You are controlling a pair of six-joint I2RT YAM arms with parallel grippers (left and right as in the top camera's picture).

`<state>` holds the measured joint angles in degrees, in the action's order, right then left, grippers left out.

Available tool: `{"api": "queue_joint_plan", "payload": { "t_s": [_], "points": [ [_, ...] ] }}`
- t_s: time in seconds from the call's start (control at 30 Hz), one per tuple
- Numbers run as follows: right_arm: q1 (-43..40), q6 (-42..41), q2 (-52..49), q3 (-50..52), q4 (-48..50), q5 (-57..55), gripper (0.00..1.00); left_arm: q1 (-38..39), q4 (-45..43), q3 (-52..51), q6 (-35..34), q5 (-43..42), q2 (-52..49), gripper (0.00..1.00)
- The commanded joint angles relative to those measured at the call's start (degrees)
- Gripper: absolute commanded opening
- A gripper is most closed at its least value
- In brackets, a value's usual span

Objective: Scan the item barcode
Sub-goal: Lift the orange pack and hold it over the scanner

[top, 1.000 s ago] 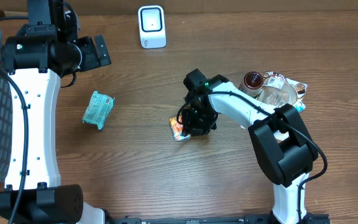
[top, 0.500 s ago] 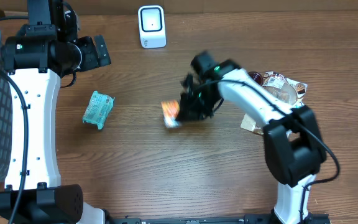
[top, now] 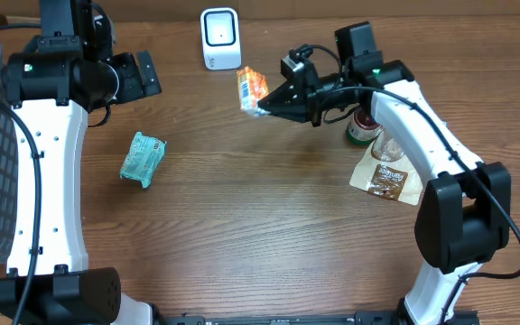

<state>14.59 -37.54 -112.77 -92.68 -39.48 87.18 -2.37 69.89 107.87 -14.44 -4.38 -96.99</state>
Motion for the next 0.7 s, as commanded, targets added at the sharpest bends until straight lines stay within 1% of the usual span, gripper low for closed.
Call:
{"api": "queue_joint_plan", "payload": {
  "t_s": [0.0, 0.1, 0.17, 0.27, 0.33, 0.37, 0.4, 0.47, 0.5, 0.57, 0.6, 0.67],
  "points": [
    [-1.0, -4.4, 1.2, -0.8, 0.5, 2.8, 0.04, -0.2, 0.0, -0.1, 0.7, 0.3, -0.3, 1.0],
    [-0.9, -3.3, 1.2, -0.8, 2.2, 2.6, 0.04, -0.2, 0.0, -0.1, 0.7, 0.3, -0.3, 0.99],
    [-0.7, -0.1, 1.2, -0.8, 3.0, -0.9, 0.04, -0.2, 0.0, -0.1, 0.7, 0.3, -0.3, 0.99],
    [0.8, 0.7, 1.2, -0.8, 0.9, -11.9, 0.04, -0.2, 0.0, -0.1, 0.7, 0.3, -0.3, 1.0],
    [2.9, 3.5, 1.2, -0.8, -2.8, -23.4, 0.04, -0.2, 0.0, -0.1, 0.7, 0.3, -0.3, 1.0],
    [3.6, 4.3, 1.2, -0.8, -3.9, -26.6, 0.04, -0.2, 0.0, -0.1, 0.7, 0.3, -0.3, 0.99],
    [4.8, 5.1, 1.2, -1.2, -6.6, -33.9, 0.04, -0.2, 0.0, -0.1, 0.7, 0.3, -0.3, 0.99],
    [6.0, 6.9, 1.1, -3.3, -10.0, -40.0, 0.04, -0.2, 0.0, -0.1, 0.7, 0.3, -0.3, 1.0],
    [6.8, 8.3, 0.9, -6.4, -13.5, -44.7, 0.04, -0.2, 0.0, -0.1, 0.7, 0.3, -0.3, 0.99],
    [8.6, 10.5, -0.8, -17.3, -22.5, -59.5, 0.04, -0.2, 0.0, -0.1, 0.7, 0.3, -0.3, 1.0],
    [9.1, 10.9, -1.8, -21.1, -24.6, -64.3, 0.04, -0.2, 0.0, -0.1, 0.7, 0.3, -0.3, 1.0],
    [11.3, 13.0, -5.4, -32.9, -28.1, -80.6, 0.04, -0.2, 0.0, -0.1, 0.7, 0.3, -0.3, 1.0]
  ]
}}
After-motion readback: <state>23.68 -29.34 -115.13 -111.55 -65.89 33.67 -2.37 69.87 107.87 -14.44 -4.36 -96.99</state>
